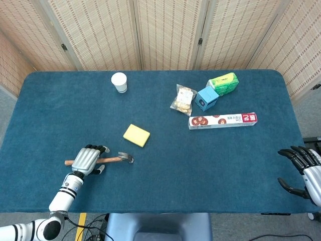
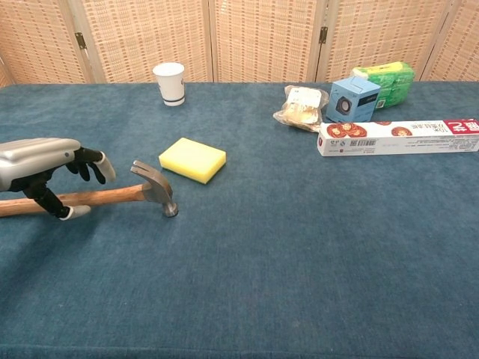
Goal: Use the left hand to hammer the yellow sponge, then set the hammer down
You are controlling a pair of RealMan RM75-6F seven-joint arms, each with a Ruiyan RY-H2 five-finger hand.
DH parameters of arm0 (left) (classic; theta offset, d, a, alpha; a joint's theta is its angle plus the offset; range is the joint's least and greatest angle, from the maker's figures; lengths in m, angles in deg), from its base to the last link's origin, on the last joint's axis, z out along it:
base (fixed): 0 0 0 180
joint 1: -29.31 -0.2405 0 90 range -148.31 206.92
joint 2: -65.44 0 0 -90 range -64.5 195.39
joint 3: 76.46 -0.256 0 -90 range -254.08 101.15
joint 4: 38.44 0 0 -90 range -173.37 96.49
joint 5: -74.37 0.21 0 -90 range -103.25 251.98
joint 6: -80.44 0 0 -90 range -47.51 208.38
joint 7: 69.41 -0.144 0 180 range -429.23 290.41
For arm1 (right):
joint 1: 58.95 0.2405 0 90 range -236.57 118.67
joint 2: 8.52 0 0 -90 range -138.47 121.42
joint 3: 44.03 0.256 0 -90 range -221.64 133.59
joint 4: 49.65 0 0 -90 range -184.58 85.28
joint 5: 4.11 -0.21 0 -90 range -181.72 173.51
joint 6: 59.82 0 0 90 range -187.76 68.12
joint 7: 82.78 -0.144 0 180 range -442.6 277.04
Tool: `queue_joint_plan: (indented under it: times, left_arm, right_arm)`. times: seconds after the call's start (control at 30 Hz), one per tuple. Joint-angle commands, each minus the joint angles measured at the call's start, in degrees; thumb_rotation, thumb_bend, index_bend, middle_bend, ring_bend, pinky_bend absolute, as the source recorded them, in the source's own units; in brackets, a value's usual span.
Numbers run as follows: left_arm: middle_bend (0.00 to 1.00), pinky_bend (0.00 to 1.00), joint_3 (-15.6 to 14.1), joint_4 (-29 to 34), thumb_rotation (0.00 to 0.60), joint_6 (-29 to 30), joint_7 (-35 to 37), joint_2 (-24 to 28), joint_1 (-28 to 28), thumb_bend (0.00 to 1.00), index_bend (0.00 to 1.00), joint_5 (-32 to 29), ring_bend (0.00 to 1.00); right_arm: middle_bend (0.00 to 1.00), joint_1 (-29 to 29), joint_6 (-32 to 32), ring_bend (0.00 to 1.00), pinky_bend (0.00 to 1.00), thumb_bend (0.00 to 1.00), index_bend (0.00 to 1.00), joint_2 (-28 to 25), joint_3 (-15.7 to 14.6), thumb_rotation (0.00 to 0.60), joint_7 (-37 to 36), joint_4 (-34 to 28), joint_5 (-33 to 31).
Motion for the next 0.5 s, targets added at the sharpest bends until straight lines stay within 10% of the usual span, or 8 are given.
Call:
queue_joint_plan:
  times: [0.03, 0.5]
  left_arm:
    - [0.34, 0.27, -0.2, -0.2, 0.6, 0.2, -0.1, -0.2, 0.2, 0.4, 0.33, -0.1, 0.34]
    - [0.39, 0.29, -0.8, -1.2, 0.6, 2.3, 0.6, -2.9, 0.3, 0.4, 0.37, -0.7, 0.39]
  right_arm:
    - [0.23, -0.1, -0.1, 0.12, 0.12, 0.19, 0.21, 0.0, 0.0, 0.6, -0.1, 0.1, -0.1]
    - [0.23, -0.1, 0.3, 0.12, 0.12, 0.19, 0.21, 0.3, 0.1, 0.6, -0.3, 0.6, -0.5]
